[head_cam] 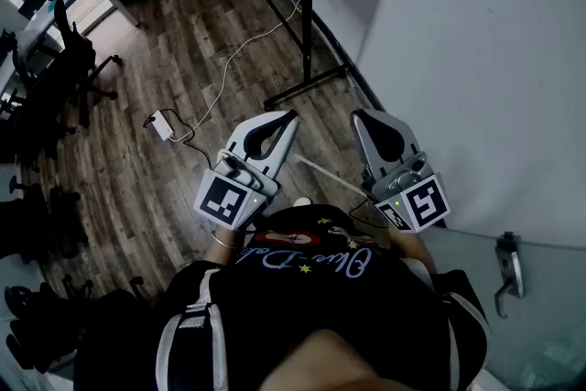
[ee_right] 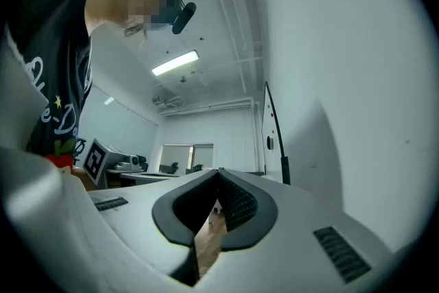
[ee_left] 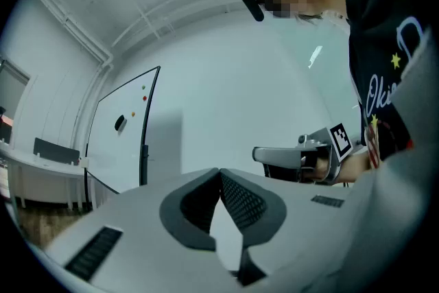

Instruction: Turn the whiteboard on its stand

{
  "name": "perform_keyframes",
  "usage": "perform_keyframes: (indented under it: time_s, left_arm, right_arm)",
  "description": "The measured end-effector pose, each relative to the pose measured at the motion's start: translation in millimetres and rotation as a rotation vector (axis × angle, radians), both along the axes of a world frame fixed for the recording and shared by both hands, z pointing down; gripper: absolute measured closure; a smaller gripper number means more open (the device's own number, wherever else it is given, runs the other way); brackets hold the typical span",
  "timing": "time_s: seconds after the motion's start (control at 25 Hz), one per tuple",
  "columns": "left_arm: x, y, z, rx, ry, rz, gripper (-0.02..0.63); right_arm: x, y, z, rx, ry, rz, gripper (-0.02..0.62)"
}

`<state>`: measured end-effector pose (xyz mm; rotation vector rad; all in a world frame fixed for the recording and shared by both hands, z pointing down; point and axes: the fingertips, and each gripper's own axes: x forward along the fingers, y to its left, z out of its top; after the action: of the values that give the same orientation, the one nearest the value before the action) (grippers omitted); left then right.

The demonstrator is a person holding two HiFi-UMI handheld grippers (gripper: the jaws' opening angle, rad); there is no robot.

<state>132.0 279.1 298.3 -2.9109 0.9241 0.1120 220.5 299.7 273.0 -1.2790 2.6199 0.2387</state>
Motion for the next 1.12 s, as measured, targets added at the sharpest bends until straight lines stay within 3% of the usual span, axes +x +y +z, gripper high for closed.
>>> perform_keyframes:
  time_s: [0.32, 0.72, 1.12]
  left_arm:
    - [6, 7, 2, -0.012, -0.015, -0.009, 0.589]
    - [29, 30, 9, -0.014, -0.069, -0.008, 0.589]
    - [34, 34, 18, -0.016, -0.067, 0.009, 0.589]
  right_arm:
    - [12, 12, -2, 0.042, -0.014, 0.009, 0.558]
    - [40, 32, 8, 0.034, -0.061, -0.004, 0.557]
    - [49, 40, 19, 0.026, -0.07, 0.019, 0.558]
